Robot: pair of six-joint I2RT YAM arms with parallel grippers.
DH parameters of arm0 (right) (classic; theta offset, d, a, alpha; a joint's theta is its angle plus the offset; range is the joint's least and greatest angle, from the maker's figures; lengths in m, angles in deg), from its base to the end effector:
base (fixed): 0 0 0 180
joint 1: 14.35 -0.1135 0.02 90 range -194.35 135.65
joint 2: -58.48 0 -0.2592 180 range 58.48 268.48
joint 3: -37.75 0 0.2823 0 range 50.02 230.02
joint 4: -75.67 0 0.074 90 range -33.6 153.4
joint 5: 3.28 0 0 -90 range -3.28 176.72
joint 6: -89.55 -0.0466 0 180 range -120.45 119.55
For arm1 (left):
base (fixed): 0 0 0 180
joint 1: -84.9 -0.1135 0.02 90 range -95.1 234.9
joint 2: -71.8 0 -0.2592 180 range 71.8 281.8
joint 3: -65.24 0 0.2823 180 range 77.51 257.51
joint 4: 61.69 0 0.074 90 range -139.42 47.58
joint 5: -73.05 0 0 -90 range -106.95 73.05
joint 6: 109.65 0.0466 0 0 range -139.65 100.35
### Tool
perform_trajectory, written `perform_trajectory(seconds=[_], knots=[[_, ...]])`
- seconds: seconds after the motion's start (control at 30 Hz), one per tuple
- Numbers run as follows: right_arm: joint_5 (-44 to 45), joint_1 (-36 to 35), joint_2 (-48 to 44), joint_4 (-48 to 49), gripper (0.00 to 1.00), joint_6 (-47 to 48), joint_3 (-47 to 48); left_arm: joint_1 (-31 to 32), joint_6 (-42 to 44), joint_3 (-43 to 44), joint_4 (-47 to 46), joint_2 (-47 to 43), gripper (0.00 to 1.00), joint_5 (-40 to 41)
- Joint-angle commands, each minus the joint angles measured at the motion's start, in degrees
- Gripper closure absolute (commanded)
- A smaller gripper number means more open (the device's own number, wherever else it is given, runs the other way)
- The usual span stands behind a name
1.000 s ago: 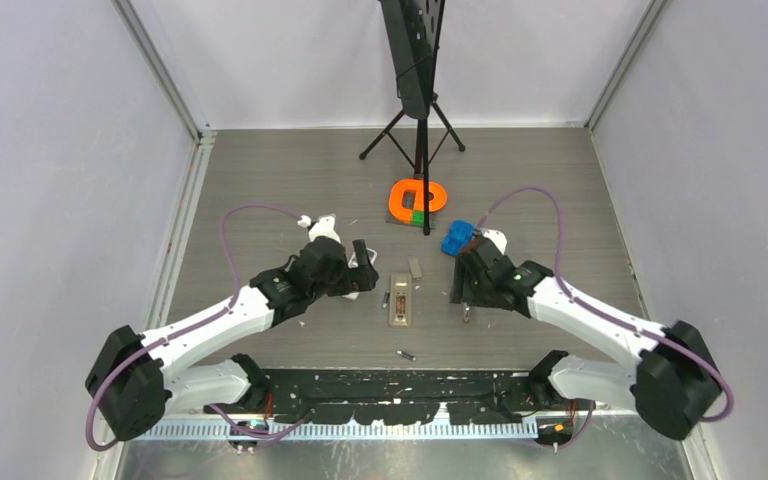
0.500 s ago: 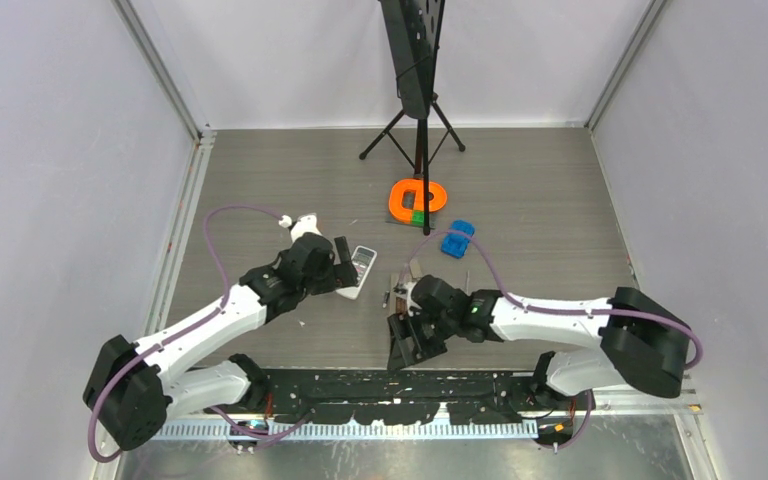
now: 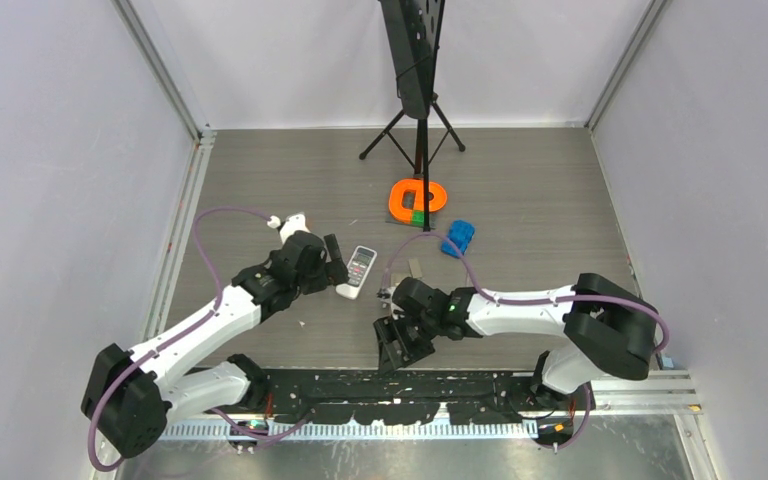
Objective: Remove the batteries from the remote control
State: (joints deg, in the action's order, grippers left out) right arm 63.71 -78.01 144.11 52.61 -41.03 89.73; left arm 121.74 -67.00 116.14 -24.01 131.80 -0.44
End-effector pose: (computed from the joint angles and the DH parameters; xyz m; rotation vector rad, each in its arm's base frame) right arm 0.1165 0.2764 0.1178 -0.7556 2.8155 1.0503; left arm 0.2084 -0.1395 0.2068 -0.3530 2.3495 -0.3745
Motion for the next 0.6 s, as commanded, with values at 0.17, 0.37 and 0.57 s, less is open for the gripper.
perform_trajectory(seconds=[0.17,0.37,0.57], knots=[[12.3,1.5,-5.8,-2.2,0.29,0.4,-1.1,-0.5,0.7,-0.3,-1.5,1.3,0.00,-2.4],[14.2,5.5,-9.4,-1.2,0.30,0.6,-1.9,-0.6,3.5,1.1,-3.1,6.2,0.00,-6.1],[9.1,6.0,-9.8,-2.0,0.34,1.7,-0.8,-0.6,5.7,2.6,-2.3,8.9,0.00,-7.5]])
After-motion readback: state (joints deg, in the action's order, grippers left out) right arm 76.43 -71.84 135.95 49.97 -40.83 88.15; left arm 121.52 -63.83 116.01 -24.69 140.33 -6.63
